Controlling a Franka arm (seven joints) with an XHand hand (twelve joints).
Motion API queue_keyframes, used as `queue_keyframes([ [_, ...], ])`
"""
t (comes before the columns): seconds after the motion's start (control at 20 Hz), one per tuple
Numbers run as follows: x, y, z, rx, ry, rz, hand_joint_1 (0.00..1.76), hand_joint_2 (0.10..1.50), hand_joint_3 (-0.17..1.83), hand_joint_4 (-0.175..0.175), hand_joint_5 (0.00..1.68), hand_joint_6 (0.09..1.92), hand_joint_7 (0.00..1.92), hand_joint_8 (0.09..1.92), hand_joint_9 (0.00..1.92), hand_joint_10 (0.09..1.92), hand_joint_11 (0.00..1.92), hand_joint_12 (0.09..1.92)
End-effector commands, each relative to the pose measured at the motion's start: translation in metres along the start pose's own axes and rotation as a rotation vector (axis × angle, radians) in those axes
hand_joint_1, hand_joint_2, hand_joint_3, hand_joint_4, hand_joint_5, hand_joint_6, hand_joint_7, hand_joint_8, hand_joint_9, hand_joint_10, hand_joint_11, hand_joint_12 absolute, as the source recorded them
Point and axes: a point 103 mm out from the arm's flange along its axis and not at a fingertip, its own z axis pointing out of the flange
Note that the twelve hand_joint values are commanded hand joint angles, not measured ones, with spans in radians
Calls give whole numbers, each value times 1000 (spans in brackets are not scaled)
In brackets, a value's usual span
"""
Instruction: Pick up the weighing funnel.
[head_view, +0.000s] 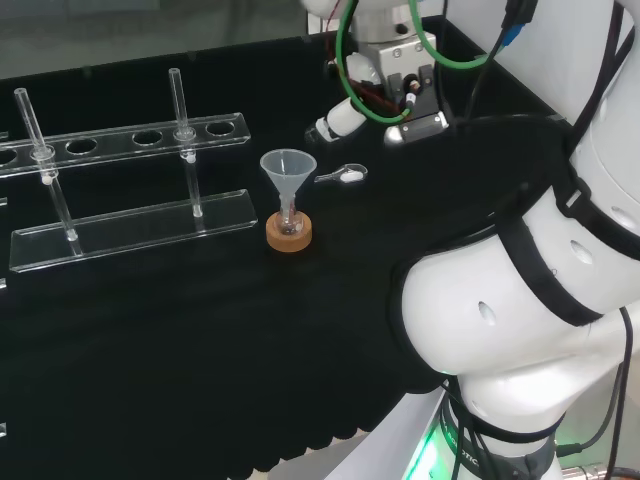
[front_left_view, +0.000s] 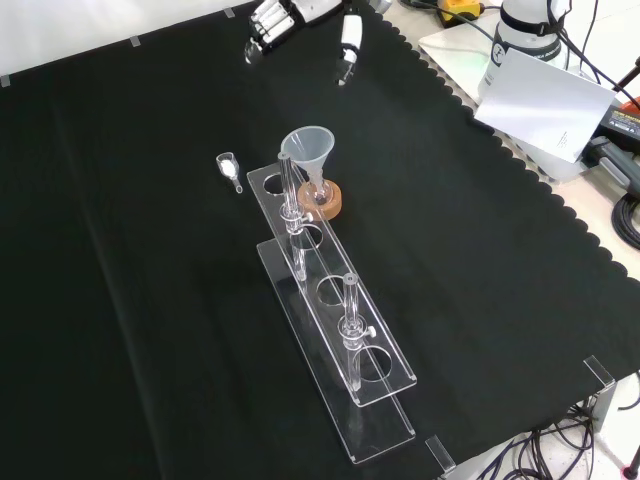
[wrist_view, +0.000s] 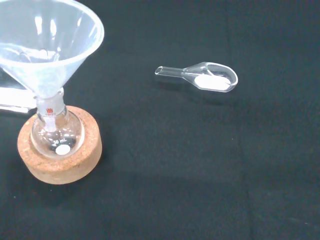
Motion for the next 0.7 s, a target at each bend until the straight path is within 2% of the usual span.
queue_keyframes([
  [0.05,-24,15,3,-11,72,4,432,703,197,-38,224,87,70,687,296,758,227,1473],
  [0.45,-50,47,8,-4,95,11,456,723,185,-42,238,87,172,707,386,707,266,1453],
  [0.7,-78,79,14,3,94,20,608,755,207,-47,321,87,342,708,526,644,340,1411],
])
